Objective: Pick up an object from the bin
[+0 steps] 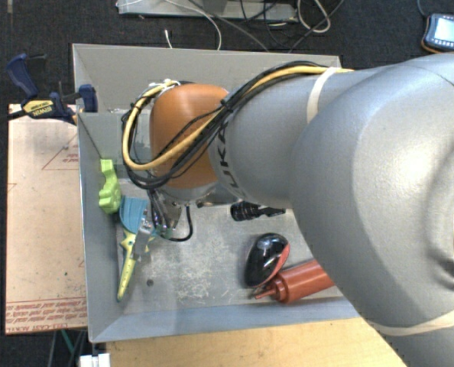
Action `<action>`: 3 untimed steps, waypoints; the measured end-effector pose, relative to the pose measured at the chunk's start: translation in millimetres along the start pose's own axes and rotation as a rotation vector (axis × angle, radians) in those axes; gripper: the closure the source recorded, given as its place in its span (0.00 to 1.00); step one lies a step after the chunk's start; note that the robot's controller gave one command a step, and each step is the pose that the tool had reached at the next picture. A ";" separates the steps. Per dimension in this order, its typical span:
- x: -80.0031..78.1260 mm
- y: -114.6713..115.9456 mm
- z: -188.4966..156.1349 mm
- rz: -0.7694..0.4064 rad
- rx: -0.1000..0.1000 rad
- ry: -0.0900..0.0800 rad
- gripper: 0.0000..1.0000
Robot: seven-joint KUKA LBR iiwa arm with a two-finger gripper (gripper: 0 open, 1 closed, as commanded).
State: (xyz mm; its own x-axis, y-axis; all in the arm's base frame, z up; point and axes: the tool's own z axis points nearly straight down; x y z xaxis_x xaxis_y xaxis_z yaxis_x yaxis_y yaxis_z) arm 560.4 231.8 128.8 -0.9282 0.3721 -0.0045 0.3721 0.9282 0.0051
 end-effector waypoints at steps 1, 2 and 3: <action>-22.6 2.5 55.1 -0.481 0.002 0.010 0.00; -6.8 1.6 60.1 0.037 0.023 0.003 0.00; -22.8 4.1 59.3 -0.442 -0.002 0.002 1.00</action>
Offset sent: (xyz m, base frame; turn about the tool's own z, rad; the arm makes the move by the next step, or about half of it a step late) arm 0.0051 0.0112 -0.0588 0.0471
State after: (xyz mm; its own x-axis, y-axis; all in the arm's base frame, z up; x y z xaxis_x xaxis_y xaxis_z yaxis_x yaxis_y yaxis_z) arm 583.5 227.3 69.6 -0.9982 -0.0605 -0.0048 -0.0606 0.9982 0.0045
